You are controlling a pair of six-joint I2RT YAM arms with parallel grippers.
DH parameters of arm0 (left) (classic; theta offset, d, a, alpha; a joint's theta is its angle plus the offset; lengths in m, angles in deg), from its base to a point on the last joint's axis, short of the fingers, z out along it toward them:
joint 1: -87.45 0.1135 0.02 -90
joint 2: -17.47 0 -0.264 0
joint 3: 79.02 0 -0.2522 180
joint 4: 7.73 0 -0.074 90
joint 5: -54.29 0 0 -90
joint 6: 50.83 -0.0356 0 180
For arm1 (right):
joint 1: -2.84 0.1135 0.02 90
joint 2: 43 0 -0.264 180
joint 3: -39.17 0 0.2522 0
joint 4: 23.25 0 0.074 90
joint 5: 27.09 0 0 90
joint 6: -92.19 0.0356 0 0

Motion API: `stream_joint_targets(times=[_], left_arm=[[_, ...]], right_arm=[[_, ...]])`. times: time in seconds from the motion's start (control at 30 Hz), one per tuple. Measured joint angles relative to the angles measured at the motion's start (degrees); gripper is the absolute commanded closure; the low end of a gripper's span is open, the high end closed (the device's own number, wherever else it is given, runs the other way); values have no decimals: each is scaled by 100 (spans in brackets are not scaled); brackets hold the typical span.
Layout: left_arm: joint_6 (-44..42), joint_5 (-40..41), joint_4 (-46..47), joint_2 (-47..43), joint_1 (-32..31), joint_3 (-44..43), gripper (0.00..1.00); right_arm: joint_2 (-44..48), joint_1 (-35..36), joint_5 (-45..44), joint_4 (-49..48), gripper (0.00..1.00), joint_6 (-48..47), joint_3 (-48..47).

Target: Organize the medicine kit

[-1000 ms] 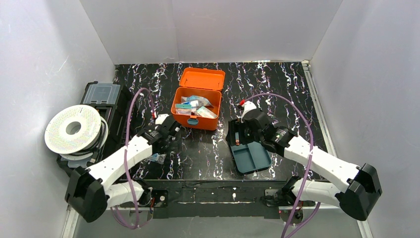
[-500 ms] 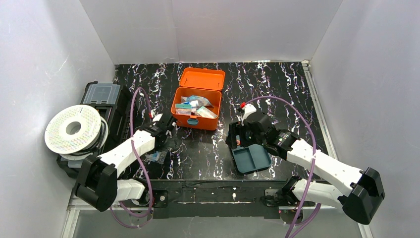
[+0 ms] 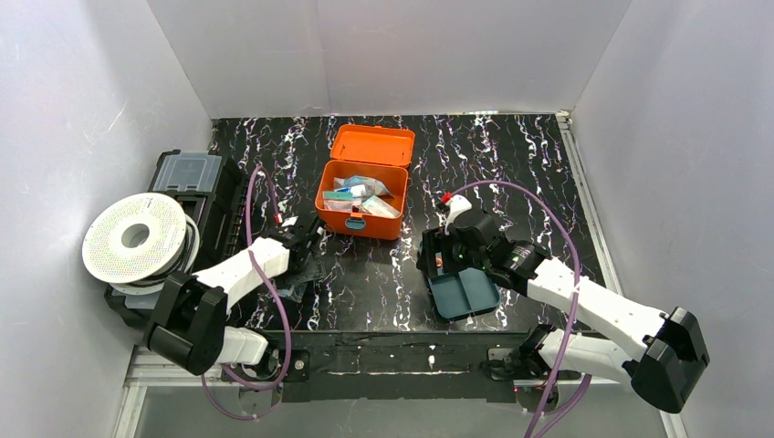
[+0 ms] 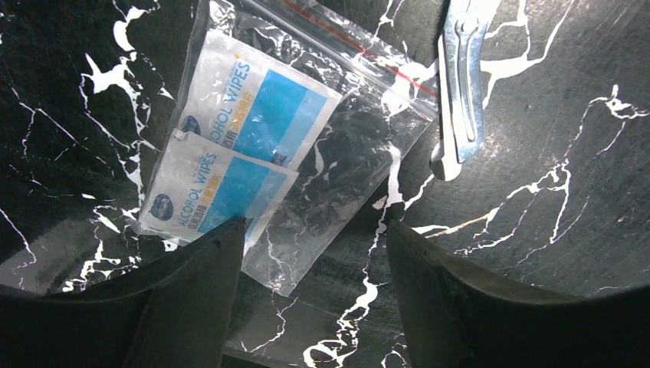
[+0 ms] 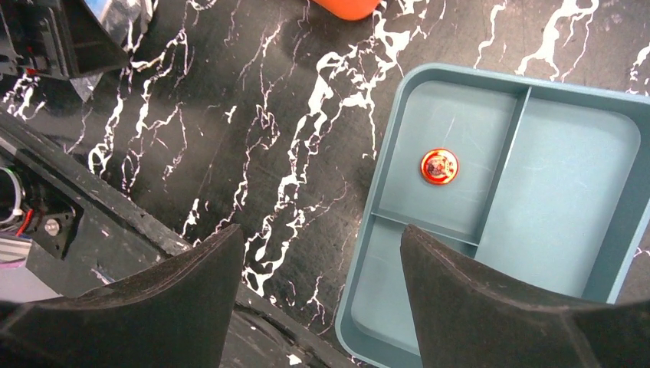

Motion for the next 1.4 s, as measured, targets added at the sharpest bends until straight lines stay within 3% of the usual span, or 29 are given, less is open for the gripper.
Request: stream_joint_targets(times=[0.63,0.97,1.4], left_arm=[[-30,-770,316,239,328,-98,100],[42,-982,645,-299,386,324,100],[364,-1639,8,-1995,372,694,100]], right_arm=[[134,34,-19,29,20,41,92],[358,48,-90,176,20,52,92],[620,72,-260,590,20,106,83]])
